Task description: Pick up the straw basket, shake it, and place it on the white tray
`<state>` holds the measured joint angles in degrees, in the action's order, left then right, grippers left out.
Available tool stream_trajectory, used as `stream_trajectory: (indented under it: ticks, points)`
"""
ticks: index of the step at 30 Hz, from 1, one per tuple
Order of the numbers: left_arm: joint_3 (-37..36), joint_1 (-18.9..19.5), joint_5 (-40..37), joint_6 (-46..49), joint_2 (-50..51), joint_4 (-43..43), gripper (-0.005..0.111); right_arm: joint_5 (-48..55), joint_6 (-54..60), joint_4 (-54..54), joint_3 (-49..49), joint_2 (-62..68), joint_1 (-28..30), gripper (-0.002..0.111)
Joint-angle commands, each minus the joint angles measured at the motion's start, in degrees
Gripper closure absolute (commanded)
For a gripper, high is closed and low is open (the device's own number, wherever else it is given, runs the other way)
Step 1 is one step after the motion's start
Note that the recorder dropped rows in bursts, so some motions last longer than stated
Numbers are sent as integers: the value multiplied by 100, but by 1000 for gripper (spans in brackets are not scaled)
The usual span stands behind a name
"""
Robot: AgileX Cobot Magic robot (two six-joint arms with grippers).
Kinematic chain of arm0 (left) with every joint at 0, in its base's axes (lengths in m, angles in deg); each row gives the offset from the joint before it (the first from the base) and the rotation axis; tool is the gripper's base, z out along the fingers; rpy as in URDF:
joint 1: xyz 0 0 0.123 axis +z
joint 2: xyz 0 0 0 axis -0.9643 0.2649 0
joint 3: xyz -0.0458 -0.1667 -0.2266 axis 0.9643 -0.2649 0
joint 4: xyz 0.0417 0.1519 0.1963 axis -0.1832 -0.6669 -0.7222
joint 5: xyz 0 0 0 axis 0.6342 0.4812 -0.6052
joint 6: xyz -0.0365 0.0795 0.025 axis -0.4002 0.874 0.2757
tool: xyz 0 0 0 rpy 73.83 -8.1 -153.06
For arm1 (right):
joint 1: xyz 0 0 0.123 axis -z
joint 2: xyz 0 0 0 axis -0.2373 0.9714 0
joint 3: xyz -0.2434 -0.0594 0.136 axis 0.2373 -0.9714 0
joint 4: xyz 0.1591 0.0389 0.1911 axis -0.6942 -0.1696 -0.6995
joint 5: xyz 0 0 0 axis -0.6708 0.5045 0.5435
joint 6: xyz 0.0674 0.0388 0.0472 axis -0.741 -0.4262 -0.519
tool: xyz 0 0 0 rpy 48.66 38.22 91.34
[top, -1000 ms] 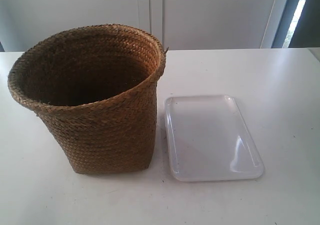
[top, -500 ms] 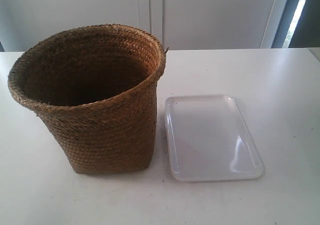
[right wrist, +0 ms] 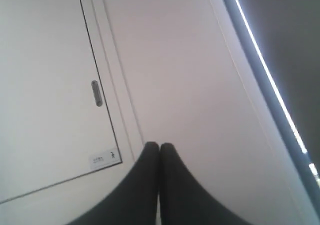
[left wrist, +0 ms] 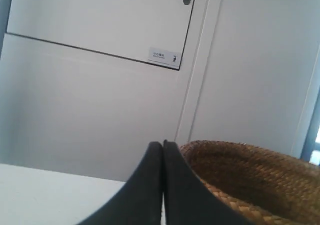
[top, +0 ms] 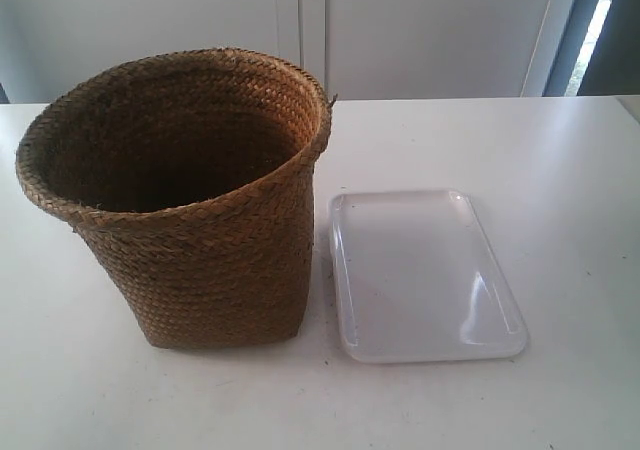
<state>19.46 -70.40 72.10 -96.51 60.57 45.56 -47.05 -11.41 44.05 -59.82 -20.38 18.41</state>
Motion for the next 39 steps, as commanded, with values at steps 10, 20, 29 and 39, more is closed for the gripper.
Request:
stream_trajectory:
  ticks: [10, 20, 29, 39]
  points:
    - [-25, 26, 807, -2202, -13, 29, 107, 41, -1609, -5, -28, -33, -9, 108]
    - [422, 26, 105, -415, -13, 1549, 107, 44, -2082, -38, 243, -11, -9, 108]
    - [2571, 26, -148, 5678, 1505, 5398, 107, 70, 485, -1228, 2326, 1746, -9, 108]
    - [5401, 26, -2904, 5901, 5680, 5033, 107, 2770, 514, -909, 5689, 5941, -9, 108]
